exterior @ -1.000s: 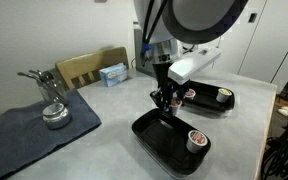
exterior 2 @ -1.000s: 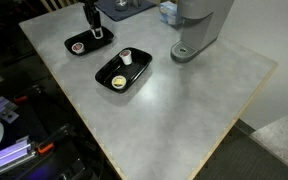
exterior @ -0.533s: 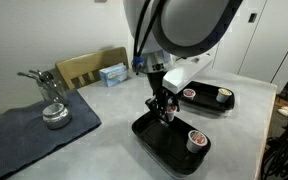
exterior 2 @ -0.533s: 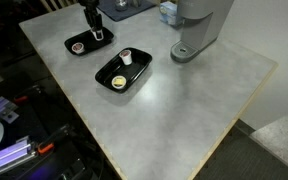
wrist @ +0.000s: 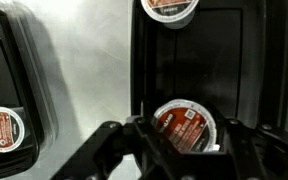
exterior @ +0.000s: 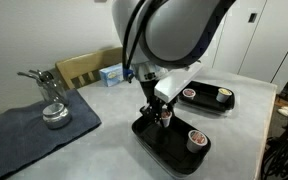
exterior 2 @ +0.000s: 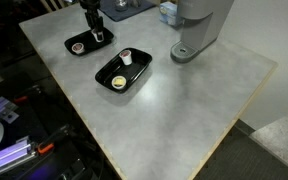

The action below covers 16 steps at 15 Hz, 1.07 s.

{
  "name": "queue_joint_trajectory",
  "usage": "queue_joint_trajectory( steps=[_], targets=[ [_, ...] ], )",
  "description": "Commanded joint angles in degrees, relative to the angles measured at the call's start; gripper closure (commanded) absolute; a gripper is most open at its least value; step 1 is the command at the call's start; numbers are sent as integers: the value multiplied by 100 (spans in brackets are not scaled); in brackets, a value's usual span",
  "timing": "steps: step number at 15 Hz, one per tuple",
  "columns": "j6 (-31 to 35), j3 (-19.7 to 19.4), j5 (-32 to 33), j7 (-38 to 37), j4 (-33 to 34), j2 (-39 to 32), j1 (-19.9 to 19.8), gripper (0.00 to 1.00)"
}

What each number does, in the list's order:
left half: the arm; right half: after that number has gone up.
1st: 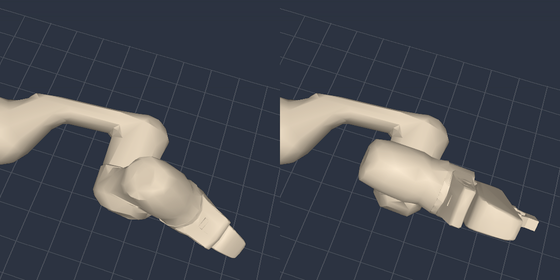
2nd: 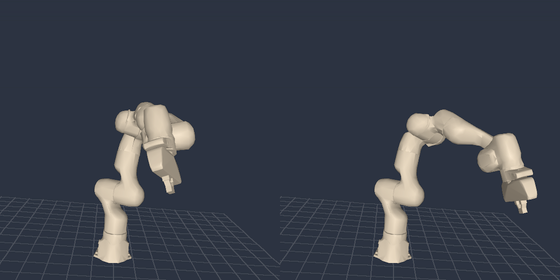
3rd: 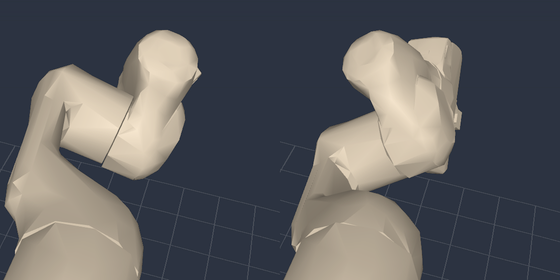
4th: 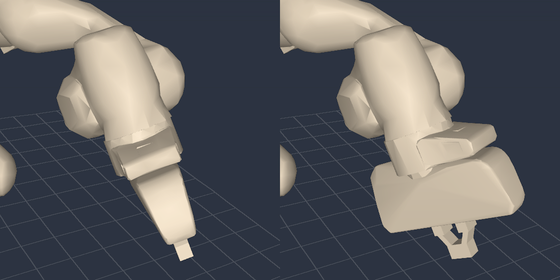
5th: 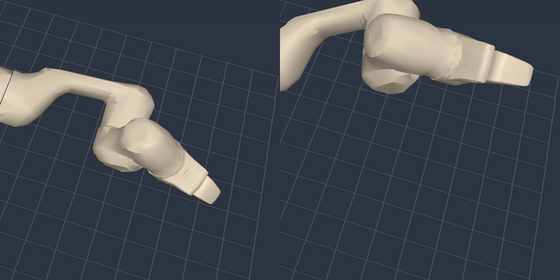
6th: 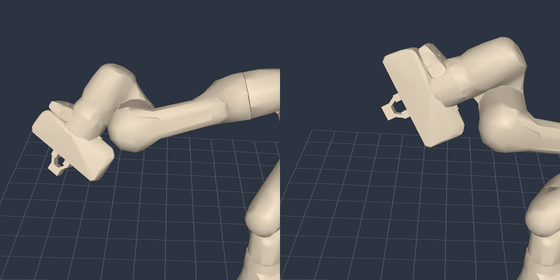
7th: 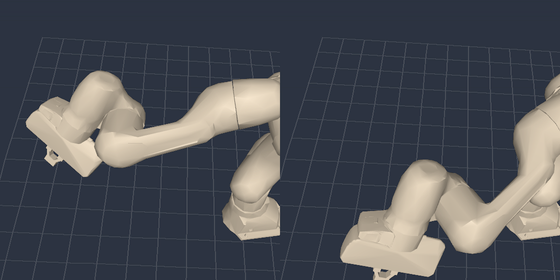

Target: Transfer the coffee pods from the box on the right to the box on the left

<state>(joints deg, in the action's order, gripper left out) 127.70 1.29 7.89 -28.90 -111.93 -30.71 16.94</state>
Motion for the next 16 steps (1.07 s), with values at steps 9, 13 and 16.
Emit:
queue_joint_trajectory(
  steps=[9, 13, 16],
  targets=[
    [-216, -33, 1, 154, 201, -236, -28, 39],
    [-212, -43, -7, 153, 195, -212, -39, 2],
    [-195, -60, 16, 141, 177, -155, -34, 0]
  ],
)
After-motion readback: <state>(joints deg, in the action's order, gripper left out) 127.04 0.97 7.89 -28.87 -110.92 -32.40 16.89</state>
